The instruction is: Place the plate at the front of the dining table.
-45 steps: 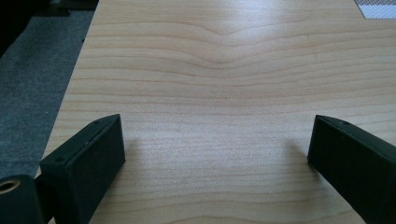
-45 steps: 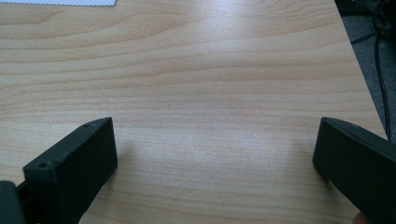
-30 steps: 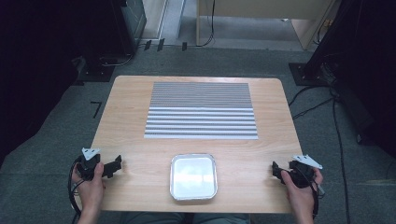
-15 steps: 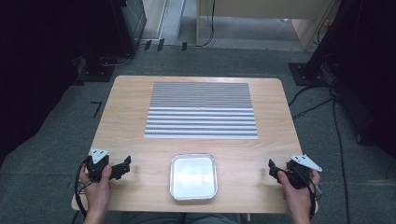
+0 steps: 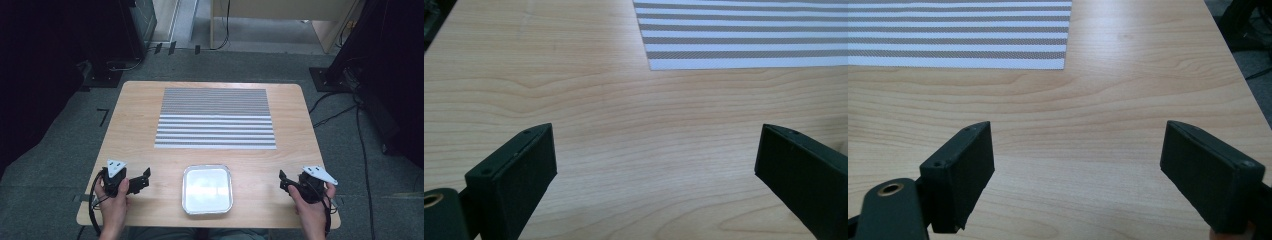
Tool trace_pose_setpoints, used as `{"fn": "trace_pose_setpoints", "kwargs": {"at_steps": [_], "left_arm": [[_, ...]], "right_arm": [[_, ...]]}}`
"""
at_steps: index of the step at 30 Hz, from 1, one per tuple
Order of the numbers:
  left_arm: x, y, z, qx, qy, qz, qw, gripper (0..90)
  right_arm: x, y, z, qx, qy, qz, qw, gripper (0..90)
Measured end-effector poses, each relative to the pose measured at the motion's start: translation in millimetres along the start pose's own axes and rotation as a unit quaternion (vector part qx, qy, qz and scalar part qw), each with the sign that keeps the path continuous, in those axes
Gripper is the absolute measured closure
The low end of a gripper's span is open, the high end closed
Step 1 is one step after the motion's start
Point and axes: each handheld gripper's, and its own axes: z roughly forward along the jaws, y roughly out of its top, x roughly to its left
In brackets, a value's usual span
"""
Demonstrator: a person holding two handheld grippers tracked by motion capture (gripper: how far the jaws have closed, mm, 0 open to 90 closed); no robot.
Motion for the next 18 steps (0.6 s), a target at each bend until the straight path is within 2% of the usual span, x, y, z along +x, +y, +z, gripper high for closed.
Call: {"fn": "trace_pose_setpoints", "kwargs": {"at_steps": [9, 18], "left_arm": [[-21.4, 2.0, 1.9, -0.001, -0.019, 0.010, 0.9998, 3.0], [-33.1, -1.0, 2.3, 0.002, -0.031, 0.016, 0.9994, 3.0]], "right_arm": [[28.3, 0.1, -5.4, -0.007, 0.021, -0.026, 0.9994, 13.2], [50.6, -1.5, -9.4, -0.014, 0.037, -0.040, 0.9984, 13.3]]}}
